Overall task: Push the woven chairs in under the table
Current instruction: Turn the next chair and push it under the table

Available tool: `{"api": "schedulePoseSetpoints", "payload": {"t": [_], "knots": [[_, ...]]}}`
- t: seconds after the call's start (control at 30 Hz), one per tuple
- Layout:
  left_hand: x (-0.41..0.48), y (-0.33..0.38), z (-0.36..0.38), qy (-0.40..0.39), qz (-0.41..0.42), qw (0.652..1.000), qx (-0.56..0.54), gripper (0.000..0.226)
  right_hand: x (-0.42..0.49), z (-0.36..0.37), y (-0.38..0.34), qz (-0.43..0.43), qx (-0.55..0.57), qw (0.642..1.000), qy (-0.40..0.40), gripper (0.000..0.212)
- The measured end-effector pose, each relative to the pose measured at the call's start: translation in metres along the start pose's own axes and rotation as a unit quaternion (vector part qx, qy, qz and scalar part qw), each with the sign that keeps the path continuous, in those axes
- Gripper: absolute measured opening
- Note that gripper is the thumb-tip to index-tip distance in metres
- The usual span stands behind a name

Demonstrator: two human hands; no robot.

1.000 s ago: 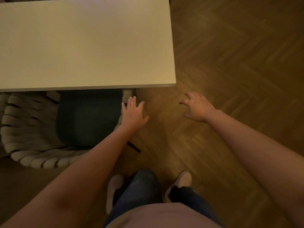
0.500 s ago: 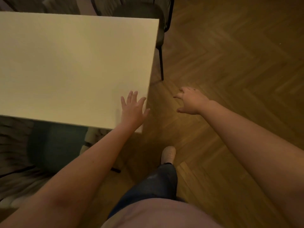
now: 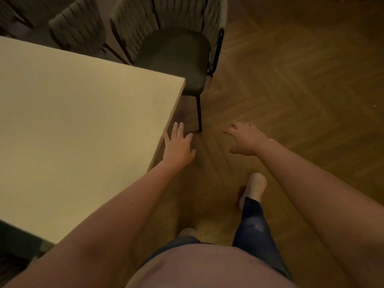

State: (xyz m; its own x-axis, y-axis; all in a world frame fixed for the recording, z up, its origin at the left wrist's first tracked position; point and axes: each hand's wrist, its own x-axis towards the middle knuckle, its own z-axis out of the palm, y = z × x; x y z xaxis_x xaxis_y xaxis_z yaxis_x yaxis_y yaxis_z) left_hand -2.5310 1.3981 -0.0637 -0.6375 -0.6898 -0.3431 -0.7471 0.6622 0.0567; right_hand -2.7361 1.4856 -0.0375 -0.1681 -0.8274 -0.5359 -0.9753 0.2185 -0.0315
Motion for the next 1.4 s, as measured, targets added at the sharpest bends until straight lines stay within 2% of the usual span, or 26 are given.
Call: {"api": "schedulePoseSetpoints", "payload": {"t": [0.07, 0.17, 0.37, 0.67, 0.87, 1.07, 1.23, 1.4], "knots": [[0.036, 0.02, -0.007, 0.016, -0.006, 1.0, -0.018, 0.05, 0.025, -0.015, 0.039, -0.015, -0.018, 1.0, -0.008, 0.077], [0.1, 0.055, -0.022, 0.025, -0.063, 0.996, -0.061, 0.044, 0.068, -0.055, 0.112, -0.051, -0.045, 0.998, -0.008, 0.078], [0.205, 0.117, -0.064, -0.003, -0.176, 0.975, -0.135, 0.053, 0.155, -0.142, 0.232, -0.104, -0.112, 0.988, -0.01, 0.081], [0.365, 0.097, -0.109, -0.017, -0.257, 0.949, -0.183, 0.053, 0.327, -0.223, 0.272, -0.229, -0.142, 0.963, -0.002, 0.079], [0.494, 0.072, -0.161, -0.032, -0.246, 0.943, -0.22, 0.065, 0.438, -0.302, 0.303, -0.252, -0.152, 0.956, -0.004, 0.079], [0.6, 0.06, -0.207, -0.02, -0.273, 0.922, -0.273, 0.068, 0.538, -0.373, 0.332, -0.281, -0.19, 0.941, 0.001, 0.078], [0.692, 0.053, -0.222, -0.023, -0.352, 0.871, -0.343, 0.07, 0.648, -0.416, 0.346, -0.364, -0.244, 0.899, -0.025, 0.083], [0.775, 0.059, -0.239, 0.002, -0.46, 0.755, -0.468, 0.075, 0.734, -0.466, 0.36, -0.484, -0.328, 0.809, -0.059, 0.088]]}}
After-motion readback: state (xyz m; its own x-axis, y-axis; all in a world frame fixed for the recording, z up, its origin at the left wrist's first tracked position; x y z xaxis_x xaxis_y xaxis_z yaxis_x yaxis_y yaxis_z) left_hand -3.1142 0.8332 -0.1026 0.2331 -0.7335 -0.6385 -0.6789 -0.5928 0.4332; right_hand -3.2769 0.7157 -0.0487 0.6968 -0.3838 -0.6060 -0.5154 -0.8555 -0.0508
